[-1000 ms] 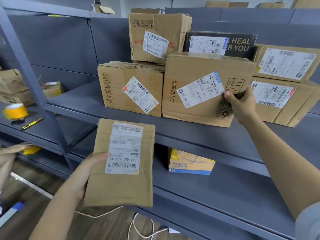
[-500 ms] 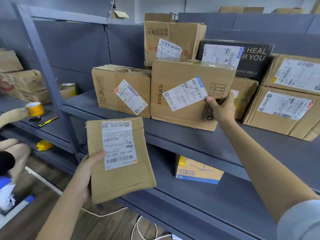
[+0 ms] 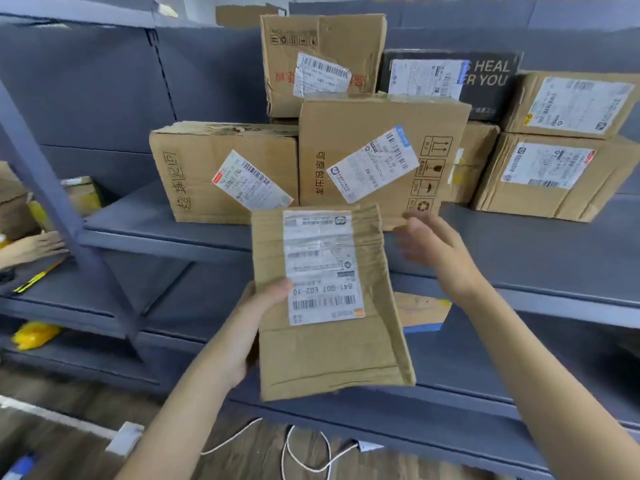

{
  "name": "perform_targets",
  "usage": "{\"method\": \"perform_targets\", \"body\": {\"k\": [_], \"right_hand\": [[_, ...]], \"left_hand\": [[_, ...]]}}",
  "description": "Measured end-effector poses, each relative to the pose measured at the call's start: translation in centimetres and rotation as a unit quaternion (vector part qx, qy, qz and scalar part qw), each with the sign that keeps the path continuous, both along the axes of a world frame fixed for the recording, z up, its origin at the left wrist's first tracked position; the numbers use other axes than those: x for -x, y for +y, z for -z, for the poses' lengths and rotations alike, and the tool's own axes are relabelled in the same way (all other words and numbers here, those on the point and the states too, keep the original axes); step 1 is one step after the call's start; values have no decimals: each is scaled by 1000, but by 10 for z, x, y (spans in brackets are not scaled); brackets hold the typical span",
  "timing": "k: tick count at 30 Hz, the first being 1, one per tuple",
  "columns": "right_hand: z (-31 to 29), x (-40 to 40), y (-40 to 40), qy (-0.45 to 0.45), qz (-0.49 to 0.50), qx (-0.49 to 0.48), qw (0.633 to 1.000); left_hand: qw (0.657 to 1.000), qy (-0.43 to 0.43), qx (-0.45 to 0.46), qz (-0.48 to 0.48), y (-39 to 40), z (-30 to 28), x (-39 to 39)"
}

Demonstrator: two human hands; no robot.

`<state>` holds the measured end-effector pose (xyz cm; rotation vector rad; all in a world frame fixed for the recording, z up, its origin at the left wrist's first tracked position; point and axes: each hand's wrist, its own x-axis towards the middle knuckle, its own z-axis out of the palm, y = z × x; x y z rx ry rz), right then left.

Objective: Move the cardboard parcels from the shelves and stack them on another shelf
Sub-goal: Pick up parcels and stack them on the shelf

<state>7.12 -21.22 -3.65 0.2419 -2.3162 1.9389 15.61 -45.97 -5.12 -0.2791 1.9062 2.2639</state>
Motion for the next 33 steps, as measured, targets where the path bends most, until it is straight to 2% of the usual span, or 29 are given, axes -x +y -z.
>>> {"method": "perform_targets", "body": {"k": [2,4,6,8,10,12,13,15,17,18,19,23,25,27,31,33], "right_hand": [[6,-21,-1,-96,-130,31,986],[10,-34,2,-126,-176,66,974],[14,-45,6,-124,-181,73,973],[21,-52,8,-118,-150,86,978],[27,-56,11,-120,-101,111,981],[33,-61,10,-127,-55,125,983],[36,-63,10,-129,-36,128,983],[35,-69,8,-135,-2,140,981],[35,-74,8,-140,15,150,979],[36,-76,8,-144,20,150,978],[36,-77,8,-147,22,148,978],[35,-74,14,-166,35,145,975],[32,-73,16,-179,42,126,975],[30,-70,17,-183,53,118,975],[29,-67,16,-170,63,137,974],[27,-67,14,-158,73,156,972]], "left_hand": [[995,29,46,85,-6,0,7],[984,50,86,148,-2,3,25],[984,9,88,157,15,-7,34],[980,26,78,183,6,-3,28],[975,54,120,180,-8,-6,35],[970,136,187,78,-32,-12,51],[955,187,229,4,-49,-16,62],[893,274,329,-139,-86,-27,84],[832,287,418,-226,-121,-39,108],[818,268,444,-249,-136,-42,120],[821,245,447,-258,-148,-43,132],[916,189,296,-194,-180,-29,162],[941,181,245,-150,-185,-20,169],[936,179,260,-155,-180,-14,169],[895,222,289,-259,-168,-2,150],[887,240,281,-275,-169,0,140]]}}
